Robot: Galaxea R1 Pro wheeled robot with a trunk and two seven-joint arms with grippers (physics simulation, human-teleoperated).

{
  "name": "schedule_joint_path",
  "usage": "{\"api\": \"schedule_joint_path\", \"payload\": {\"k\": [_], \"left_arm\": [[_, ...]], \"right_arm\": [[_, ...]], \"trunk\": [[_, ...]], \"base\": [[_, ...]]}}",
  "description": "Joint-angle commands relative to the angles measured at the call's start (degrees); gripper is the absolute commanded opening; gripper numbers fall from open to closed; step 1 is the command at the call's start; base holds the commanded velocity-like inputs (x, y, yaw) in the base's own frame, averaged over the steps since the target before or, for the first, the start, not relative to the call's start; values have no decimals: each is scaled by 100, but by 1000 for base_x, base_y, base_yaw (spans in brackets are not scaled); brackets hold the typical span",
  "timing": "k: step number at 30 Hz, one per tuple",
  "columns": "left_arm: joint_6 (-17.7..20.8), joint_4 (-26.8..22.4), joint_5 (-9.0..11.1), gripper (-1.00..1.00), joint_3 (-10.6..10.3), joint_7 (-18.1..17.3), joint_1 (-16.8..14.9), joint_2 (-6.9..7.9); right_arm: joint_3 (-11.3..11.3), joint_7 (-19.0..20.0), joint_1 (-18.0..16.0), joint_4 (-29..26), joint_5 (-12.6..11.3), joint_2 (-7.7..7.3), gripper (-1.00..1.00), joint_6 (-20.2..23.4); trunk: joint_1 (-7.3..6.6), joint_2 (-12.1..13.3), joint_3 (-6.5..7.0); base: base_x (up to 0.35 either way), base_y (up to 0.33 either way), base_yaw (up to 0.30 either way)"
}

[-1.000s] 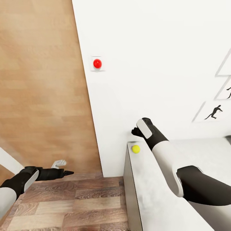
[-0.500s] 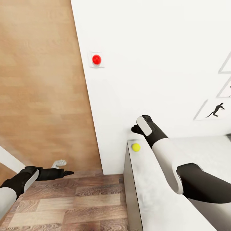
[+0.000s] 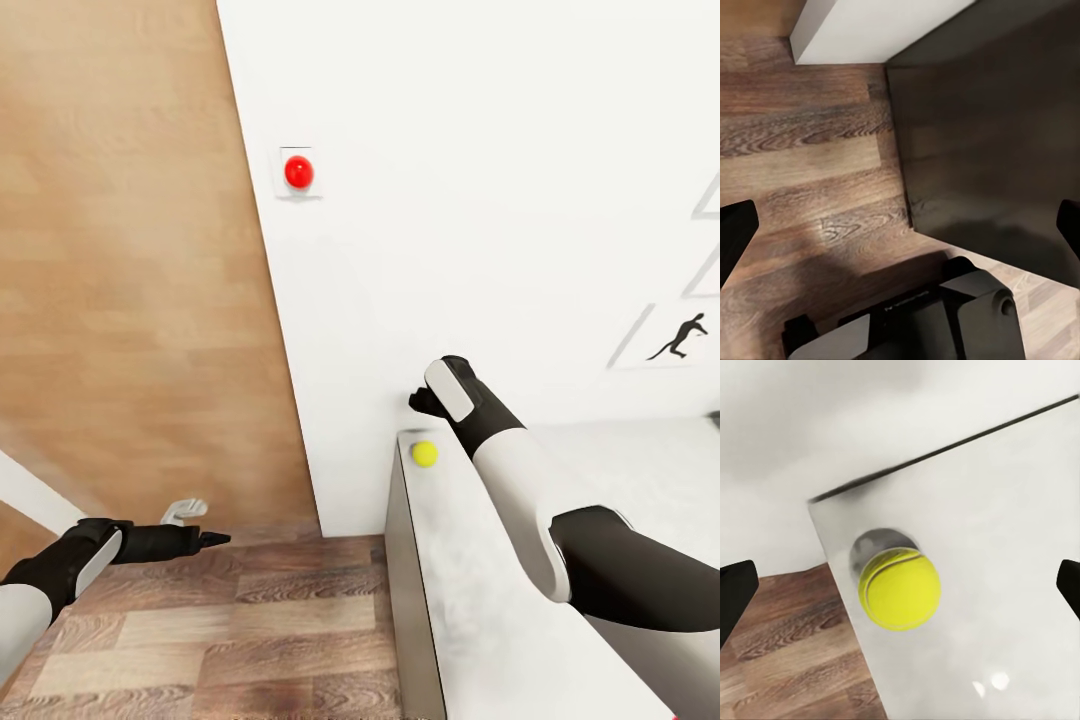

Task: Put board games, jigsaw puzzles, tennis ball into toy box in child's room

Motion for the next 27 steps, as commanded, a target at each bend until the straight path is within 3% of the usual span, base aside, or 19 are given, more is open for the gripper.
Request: {"api": "schedule_joint_path", "payload": {"k": [1, 21, 27], "left_arm": [[43, -5, 53, 100, -30, 3, -5, 6], [43, -5, 51, 100, -30, 3, -5, 6], [38, -5, 51, 100, -31, 9, -5, 6]], "right_arm": [[30, -55, -6, -5, -59, -4, 100, 12], [37, -34, -11, -9, -60, 12, 100, 13], [38, -64, -76, -13, -52, 102, 100, 15]], "trunk": [[3, -12, -21], [3, -12, -208], [3, -12, -264]], "base": [[0, 0, 0], [0, 0, 0], [0, 0, 0]]}}
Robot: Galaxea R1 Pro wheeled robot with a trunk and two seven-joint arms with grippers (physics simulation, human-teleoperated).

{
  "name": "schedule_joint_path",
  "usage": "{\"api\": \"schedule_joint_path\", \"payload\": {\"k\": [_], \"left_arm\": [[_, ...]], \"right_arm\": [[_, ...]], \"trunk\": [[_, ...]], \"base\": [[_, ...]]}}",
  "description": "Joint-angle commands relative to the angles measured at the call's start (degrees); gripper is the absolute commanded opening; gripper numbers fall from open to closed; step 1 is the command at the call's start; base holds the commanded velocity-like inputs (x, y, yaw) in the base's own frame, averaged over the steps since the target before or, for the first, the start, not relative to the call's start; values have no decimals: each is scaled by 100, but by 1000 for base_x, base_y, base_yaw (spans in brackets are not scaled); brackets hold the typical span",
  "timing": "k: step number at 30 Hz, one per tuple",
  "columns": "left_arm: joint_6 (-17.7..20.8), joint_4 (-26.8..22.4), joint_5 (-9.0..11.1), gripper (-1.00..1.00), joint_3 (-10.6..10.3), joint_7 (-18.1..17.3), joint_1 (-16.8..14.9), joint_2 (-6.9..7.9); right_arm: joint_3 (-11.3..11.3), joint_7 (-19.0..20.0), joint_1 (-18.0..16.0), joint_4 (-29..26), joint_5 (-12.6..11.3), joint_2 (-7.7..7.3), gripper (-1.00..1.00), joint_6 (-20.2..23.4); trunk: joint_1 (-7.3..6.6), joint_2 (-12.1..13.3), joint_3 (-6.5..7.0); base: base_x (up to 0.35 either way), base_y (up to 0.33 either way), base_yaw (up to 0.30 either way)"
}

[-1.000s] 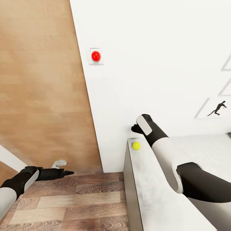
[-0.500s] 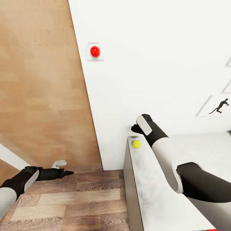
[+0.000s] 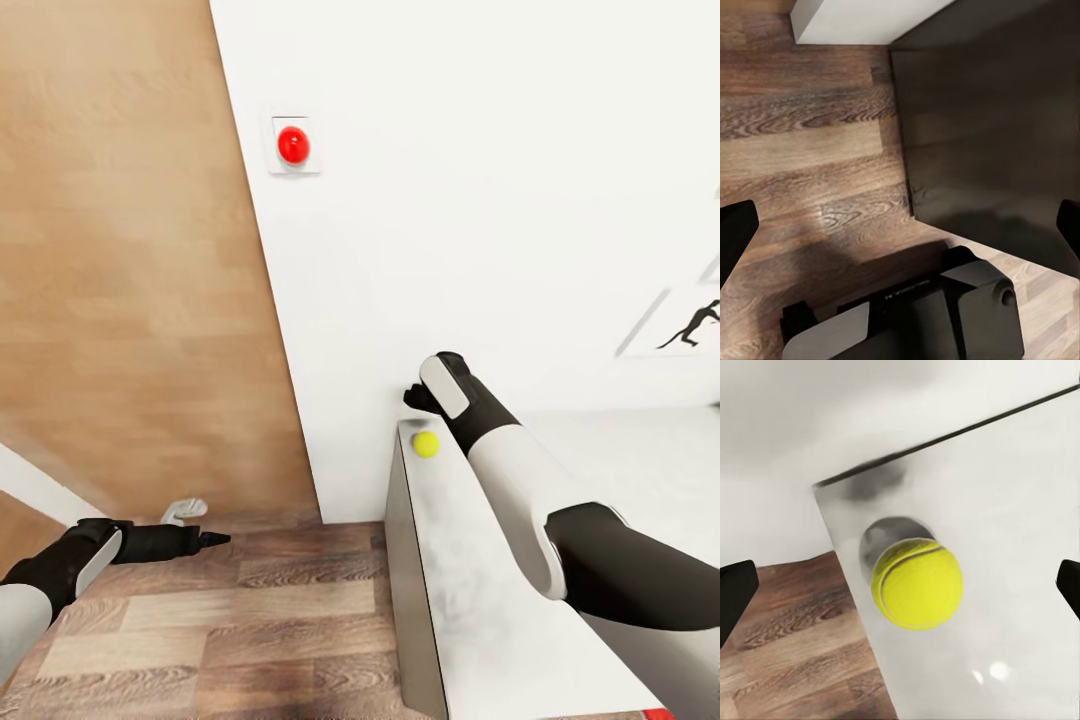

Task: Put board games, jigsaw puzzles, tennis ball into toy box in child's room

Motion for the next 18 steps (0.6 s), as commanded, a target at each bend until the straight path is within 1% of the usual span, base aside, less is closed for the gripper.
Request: {"api": "schedule_joint_path", "payload": {"k": [1, 13, 18], "left_arm": [[44, -5, 52, 100, -30, 2, -5, 7], [43, -5, 52, 100, -29, 7, -5, 7], [41, -5, 52, 100, -29, 6, -5, 7]], "right_arm": [[29, -57, -23, -4, -57, 2, 100, 15], [39, -82, -219, -3, -63, 11, 100, 25], [39, -77, -233, -3, -58, -32, 100, 105]], "trunk": [[3, -11, -20], [3, -11, -133], [3, -11, -180]], "base": [[0, 0, 0], [0, 0, 0], [0, 0, 0]]}}
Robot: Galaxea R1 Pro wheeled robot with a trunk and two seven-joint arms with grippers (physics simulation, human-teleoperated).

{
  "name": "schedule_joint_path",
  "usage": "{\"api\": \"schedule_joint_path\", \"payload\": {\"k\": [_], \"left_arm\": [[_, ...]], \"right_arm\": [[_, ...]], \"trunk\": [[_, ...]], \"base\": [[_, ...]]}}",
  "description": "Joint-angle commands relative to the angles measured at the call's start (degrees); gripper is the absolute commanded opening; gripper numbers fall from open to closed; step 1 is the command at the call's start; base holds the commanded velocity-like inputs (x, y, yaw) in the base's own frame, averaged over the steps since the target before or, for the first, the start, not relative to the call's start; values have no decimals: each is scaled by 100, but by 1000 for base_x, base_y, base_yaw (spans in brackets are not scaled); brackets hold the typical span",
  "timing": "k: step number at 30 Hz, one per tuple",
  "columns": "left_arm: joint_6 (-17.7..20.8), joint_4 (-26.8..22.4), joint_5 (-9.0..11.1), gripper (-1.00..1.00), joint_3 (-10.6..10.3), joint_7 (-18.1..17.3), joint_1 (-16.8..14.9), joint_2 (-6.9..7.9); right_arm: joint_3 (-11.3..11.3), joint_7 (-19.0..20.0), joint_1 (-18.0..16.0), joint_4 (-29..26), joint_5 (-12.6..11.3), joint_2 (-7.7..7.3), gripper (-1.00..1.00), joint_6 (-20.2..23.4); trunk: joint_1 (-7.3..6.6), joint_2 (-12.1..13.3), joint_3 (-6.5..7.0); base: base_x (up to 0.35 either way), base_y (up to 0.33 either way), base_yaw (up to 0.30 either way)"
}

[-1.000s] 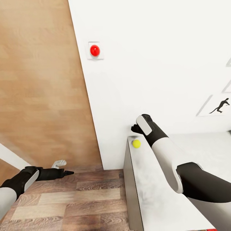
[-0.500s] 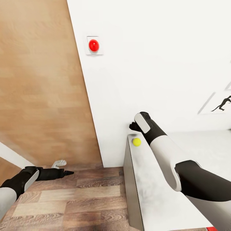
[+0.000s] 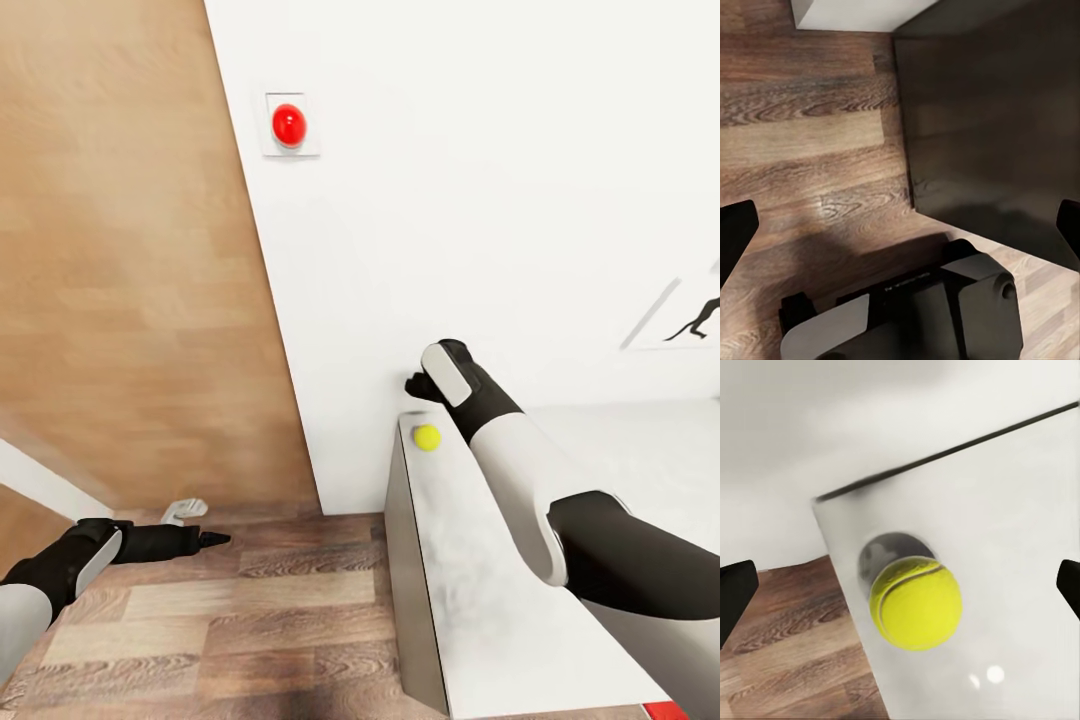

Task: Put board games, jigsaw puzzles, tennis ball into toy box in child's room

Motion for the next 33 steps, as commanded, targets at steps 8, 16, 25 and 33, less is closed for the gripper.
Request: {"api": "schedule_joint_path", "payload": {"k": [8, 16, 25, 33], "left_arm": [[47, -5, 52, 100, -30, 2, -5, 6], [45, -5, 52, 100, -30, 0, -5, 6], [46, -5, 52, 100, -30, 4, -5, 5], [44, -5, 52, 100, -30, 4, -5, 6]], "right_arm": [[29, -47, -9, -4, -66, -26, 100, 53], [29, -44, -10, -4, -67, -29, 100, 56], [29, -44, -10, -4, -67, -27, 100, 51], [29, -44, -10, 3, -67, 1, 100, 43]], "trunk": [[3, -11, -85], [3, -11, -160], [3, -11, -245], [3, -11, -320]], "base": [[0, 0, 0], [0, 0, 0], [0, 0, 0], [0, 0, 0]]}}
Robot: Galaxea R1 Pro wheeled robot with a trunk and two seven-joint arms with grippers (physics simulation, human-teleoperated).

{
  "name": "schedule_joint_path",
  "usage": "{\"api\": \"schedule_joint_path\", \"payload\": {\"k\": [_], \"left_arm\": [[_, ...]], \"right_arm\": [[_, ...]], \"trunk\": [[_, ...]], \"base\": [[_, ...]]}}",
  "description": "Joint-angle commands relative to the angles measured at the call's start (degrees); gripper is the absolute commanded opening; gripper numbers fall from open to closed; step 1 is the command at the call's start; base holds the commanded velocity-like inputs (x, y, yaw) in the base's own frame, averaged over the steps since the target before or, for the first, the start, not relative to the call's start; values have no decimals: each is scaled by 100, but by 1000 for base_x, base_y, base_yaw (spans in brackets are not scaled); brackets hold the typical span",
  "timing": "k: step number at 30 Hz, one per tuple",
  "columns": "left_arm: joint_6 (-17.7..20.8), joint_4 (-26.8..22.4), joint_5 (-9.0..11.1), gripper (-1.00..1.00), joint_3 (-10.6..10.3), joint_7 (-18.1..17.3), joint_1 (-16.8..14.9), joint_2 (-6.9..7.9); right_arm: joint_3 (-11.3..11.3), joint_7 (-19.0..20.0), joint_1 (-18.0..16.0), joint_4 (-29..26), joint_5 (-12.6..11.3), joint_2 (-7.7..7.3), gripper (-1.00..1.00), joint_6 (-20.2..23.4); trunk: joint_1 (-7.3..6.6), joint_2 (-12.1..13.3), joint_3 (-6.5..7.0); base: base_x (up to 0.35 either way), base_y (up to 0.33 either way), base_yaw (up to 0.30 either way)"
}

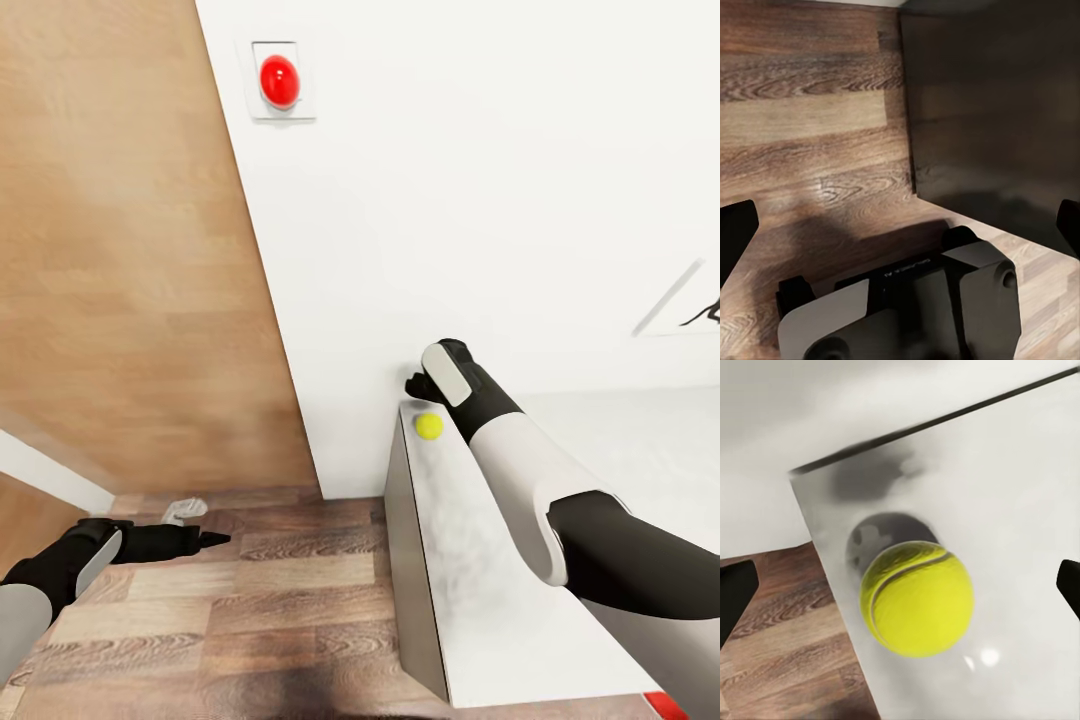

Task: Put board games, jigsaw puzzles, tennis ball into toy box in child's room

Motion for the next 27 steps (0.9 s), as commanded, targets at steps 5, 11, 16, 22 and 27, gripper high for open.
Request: {"api": "schedule_joint_path", "payload": {"k": [5, 11, 16, 22, 27], "left_arm": [[44, -5, 52, 100, -30, 3, -5, 7], [43, -5, 52, 100, -30, 3, -5, 7], [43, -5, 52, 100, -30, 3, -5, 7], [42, -5, 52, 100, -30, 7, -5, 7], [43, -5, 52, 100, -30, 10, -5, 7]], "right_arm": [[29, -56, -6, -3, -59, 11, 100, 11], [30, -56, -6, -4, -55, -6, 100, 10], [33, -52, -6, -6, -57, -29, 100, 10], [37, -48, -6, -6, -59, -34, 100, 10], [36, -48, -5, -5, -59, -35, 100, 10]], "trunk": [[3, -11, -57], [3, -11, -113], [3, -11, -160], [3, -11, -216], [3, -11, -263]], "base": [[0, 0, 0], [0, 0, 0], [0, 0, 0], [0, 0, 0], [0, 0, 0]]}}
